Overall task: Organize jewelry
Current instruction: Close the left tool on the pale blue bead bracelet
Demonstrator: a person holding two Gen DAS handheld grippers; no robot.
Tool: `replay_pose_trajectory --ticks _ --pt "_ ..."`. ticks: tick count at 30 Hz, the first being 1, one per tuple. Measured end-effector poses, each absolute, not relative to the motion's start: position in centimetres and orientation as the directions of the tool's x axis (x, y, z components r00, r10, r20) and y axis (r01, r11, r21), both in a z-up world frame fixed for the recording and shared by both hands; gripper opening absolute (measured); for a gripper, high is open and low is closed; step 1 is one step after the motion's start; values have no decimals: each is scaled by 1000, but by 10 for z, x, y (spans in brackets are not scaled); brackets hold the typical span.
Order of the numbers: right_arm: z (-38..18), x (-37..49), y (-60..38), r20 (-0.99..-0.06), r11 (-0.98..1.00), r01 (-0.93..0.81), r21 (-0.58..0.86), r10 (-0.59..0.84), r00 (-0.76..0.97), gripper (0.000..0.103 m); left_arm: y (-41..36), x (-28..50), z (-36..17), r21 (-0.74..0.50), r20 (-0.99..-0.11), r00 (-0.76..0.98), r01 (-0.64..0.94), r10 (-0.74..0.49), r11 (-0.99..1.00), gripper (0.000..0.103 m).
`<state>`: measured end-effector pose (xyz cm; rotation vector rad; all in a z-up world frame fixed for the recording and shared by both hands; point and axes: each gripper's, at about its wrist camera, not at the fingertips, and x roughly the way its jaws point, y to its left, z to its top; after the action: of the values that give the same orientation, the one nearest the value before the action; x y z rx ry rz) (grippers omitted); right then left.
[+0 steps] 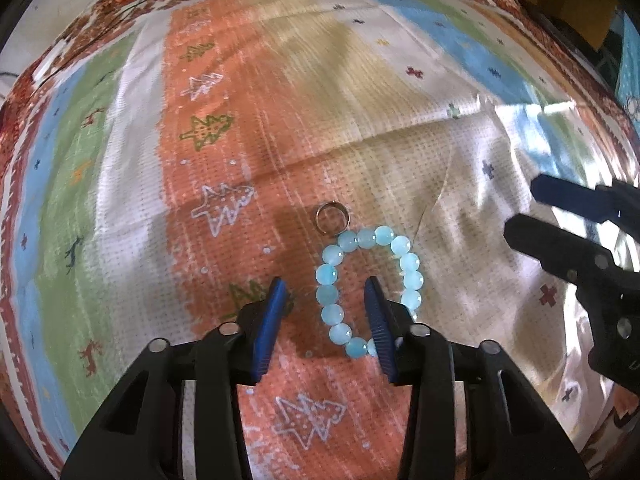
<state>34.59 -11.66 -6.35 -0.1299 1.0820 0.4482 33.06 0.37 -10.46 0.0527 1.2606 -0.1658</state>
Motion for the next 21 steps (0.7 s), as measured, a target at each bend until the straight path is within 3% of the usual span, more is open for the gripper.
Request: replay_pose_trajectory --ticks 6,21 --pt "-75 356 -100 -887 895 -440 72 259 382 45 4 329 -112 -1 -956 289 175 -53 985 11" --pt "-84 365 -66 -887 870 -489 67 276 370 45 26 320 -93 -43 -950 297 179 -96 983 11"
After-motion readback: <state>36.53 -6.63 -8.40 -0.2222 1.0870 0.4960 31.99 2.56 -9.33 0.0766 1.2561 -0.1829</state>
